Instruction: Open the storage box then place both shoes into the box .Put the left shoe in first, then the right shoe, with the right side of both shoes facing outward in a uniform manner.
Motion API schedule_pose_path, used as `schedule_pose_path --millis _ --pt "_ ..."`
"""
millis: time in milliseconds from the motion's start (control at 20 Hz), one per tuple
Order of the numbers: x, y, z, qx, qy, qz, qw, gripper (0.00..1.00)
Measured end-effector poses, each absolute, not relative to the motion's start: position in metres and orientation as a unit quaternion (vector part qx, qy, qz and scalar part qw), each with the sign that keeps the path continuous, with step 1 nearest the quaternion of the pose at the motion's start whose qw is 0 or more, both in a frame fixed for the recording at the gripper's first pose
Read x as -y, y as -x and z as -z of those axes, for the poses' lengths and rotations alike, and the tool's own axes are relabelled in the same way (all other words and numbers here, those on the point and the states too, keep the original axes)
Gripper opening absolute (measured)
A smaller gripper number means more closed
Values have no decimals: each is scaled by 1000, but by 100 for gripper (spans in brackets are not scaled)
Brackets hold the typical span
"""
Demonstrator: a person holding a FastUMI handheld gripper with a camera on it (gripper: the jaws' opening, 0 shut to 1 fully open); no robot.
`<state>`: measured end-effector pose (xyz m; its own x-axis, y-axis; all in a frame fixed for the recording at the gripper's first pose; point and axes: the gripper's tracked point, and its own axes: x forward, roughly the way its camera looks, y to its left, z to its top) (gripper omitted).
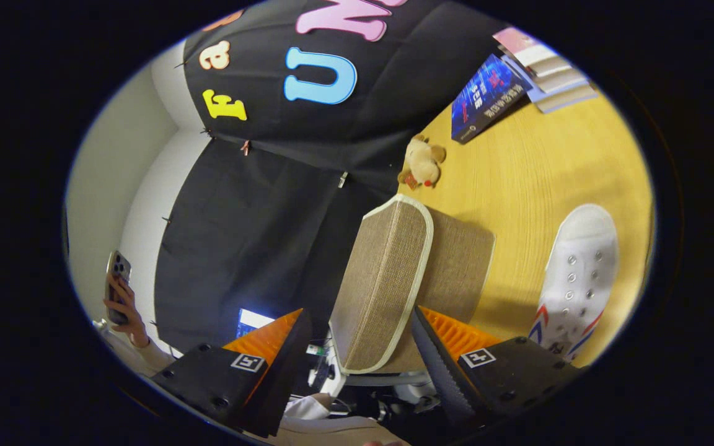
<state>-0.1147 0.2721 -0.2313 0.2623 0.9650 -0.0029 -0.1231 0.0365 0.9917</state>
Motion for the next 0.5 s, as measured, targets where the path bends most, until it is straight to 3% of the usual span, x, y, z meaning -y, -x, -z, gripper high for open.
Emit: schedule_pose_path --millis 200,500 --pt "-292 122 242 -421 -569 -472 525 98" --pt "-315 112 264 -439 -615 -459 469 98"
